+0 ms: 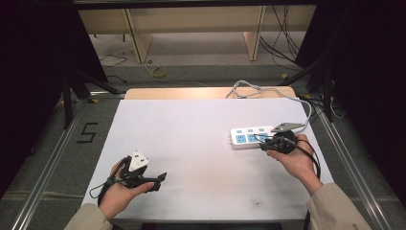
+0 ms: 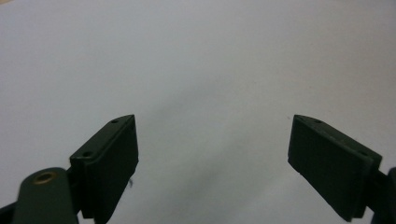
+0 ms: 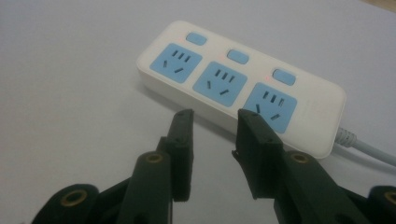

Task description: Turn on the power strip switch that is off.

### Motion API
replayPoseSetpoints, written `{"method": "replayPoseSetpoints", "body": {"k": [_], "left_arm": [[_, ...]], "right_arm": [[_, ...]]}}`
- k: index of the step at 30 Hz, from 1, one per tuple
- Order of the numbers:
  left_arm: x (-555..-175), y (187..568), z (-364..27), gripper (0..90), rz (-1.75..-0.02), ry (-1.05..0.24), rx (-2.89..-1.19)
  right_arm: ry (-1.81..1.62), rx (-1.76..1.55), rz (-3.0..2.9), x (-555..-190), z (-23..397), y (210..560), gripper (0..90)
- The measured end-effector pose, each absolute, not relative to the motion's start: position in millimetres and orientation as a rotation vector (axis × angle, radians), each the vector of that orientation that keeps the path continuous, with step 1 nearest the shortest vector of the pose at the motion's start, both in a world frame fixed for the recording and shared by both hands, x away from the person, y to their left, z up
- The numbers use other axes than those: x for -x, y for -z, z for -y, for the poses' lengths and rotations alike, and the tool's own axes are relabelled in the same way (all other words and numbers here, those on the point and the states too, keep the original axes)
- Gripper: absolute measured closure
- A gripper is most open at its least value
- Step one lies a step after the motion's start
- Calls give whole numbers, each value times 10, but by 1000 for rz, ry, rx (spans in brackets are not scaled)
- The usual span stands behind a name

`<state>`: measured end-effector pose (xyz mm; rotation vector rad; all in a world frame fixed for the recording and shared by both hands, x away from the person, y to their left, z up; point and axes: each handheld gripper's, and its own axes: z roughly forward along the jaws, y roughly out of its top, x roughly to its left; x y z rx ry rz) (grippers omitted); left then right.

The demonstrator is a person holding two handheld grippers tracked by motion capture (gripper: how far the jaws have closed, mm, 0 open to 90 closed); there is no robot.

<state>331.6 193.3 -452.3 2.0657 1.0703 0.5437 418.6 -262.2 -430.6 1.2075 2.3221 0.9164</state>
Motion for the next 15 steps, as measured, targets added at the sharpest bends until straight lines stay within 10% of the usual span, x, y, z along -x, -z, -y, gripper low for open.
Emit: {"method": "replayPoseSetpoints", "body": {"k": [15], "left_arm": [[-3313,4524,-1931,159,-1072,-543,-2067]], "right_arm": [[-984,-1205,-2329,-3952,2720,4320,582]]}}
